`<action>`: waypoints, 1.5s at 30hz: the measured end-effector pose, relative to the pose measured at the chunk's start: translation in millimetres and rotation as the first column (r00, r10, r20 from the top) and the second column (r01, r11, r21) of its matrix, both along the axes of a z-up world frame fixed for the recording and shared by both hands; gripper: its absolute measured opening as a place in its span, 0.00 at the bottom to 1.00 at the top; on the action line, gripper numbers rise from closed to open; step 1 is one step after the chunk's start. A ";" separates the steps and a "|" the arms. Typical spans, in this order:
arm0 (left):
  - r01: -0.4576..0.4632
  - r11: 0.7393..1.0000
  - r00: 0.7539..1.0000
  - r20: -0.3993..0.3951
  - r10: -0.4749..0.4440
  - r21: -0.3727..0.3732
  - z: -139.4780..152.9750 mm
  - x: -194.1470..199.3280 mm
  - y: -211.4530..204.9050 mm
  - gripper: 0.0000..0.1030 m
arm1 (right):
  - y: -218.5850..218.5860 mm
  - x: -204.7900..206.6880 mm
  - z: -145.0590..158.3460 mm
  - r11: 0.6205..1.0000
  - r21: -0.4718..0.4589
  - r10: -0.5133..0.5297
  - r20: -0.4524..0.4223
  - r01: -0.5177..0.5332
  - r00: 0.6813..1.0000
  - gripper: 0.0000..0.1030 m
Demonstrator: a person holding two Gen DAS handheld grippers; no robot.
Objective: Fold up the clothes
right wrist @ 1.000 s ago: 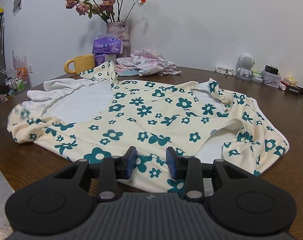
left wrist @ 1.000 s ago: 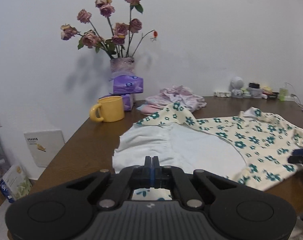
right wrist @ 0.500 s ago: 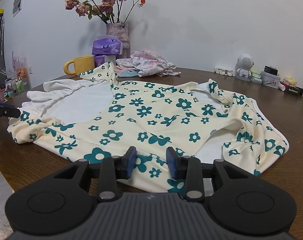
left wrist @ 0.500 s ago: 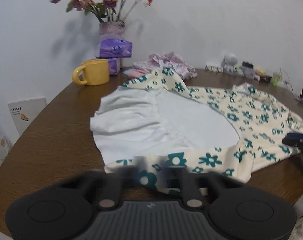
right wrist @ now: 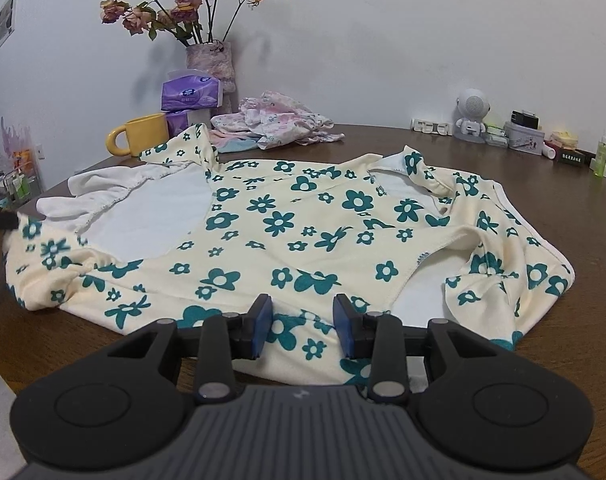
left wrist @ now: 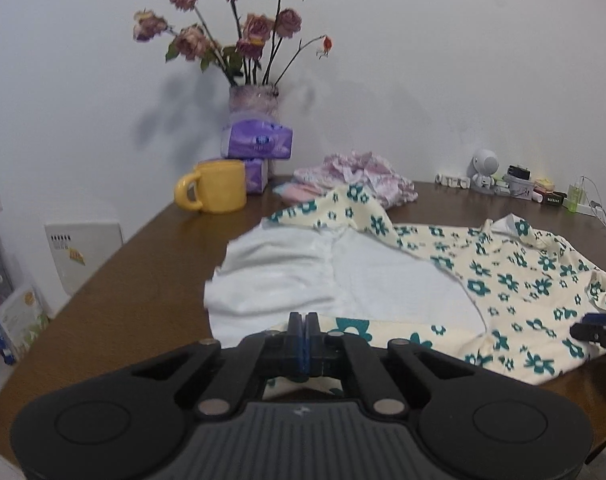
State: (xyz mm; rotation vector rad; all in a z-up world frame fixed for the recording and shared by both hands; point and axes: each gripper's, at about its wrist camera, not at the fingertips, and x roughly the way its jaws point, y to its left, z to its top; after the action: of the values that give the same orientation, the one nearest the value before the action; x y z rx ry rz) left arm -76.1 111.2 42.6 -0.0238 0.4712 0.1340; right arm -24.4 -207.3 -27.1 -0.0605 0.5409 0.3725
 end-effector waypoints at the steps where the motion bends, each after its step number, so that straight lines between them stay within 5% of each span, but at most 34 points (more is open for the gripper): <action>1: -0.011 1.000 1.000 0.003 0.011 0.010 1.8 5.7 -0.6 0.00 | 0.4 0.4 0.1 1.000 0.001 -0.003 -0.002 0.003 1.000 0.34; 6: -0.052 0.998 0.998 -0.028 0.053 0.031 -1.4 42.0 -1.4 0.00 | 1.2 0.5 -0.1 1.000 0.003 -0.008 -0.003 0.008 1.000 0.34; 11: -0.075 0.997 0.987 -0.139 0.077 0.020 -29.7 70.6 4.3 0.00 | 1.5 -0.7 -1.3 1.000 0.004 -0.007 0.006 0.007 1.000 0.35; 16: -0.081 0.997 0.987 -0.139 0.078 -0.017 -35.2 56.6 12.1 0.05 | 1.7 -2.2 -2.9 1.000 0.000 -0.001 0.018 0.001 1.000 0.35; 20: -0.176 0.984 0.980 -0.101 0.174 -0.018 -25.5 36.9 22.4 0.09 | 1.9 -2.6 -3.2 1.000 -0.003 0.001 0.024 -0.001 1.000 0.35; 22: -0.132 0.989 0.991 -0.040 0.130 -0.059 -15.7 20.0 18.9 0.12 | 2.0 -2.9 -3.4 1.000 -0.003 0.000 0.026 0.000 1.000 0.36; 24: -0.002 0.995 1.000 0.006 0.003 -0.097 -7.1 4.4 3.5 0.29 | 2.5 -3.2 -3.6 1.000 -0.004 -0.001 0.028 0.001 1.000 0.36; 26: 0.124 0.989 0.992 0.034 -0.122 -0.084 -2.2 -5.0 -19.4 0.33 | 3.5 -3.3 -3.8 1.000 -0.007 -0.002 0.030 0.002 1.000 0.37; 31: 0.306 0.951 0.951 0.022 -0.307 0.055 -8.7 -3.2 -85.3 0.32 | 4.3 -4.0 -4.2 1.000 -0.008 -0.002 0.035 0.003 0.999 0.38; 33: 0.304 0.948 0.953 -0.026 -0.303 0.093 -20.1 7.8 -99.6 0.07 | 3.8 -4.1 -4.4 1.000 -0.008 -0.001 0.035 0.001 0.999 0.38; 38: 0.227 0.962 0.973 -0.083 -0.217 0.154 -50.7 28.5 -96.2 0.01 | 3.1 -4.3 -4.9 1.000 -0.007 0.002 0.039 -0.002 0.999 0.38; 40: 0.194 0.970 0.980 -0.063 -0.186 0.149 -55.4 26.5 -83.7 0.01 | 3.0 -4.5 -5.0 1.000 -0.008 0.003 0.040 -0.002 0.999 0.38; 45: 0.167 0.986 0.985 -0.035 -0.167 -0.017 -52.0 21.2 -49.0 0.03 | 2.3 -6.1 -6.0 1.000 -0.007 0.006 0.049 -0.006 0.999 0.38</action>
State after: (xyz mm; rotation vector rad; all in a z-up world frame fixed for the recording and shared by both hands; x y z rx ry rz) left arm -54.9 62.2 -9.4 0.0044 0.5084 -0.0336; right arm -30.5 -205.0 -33.1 -0.0779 0.4937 0.3737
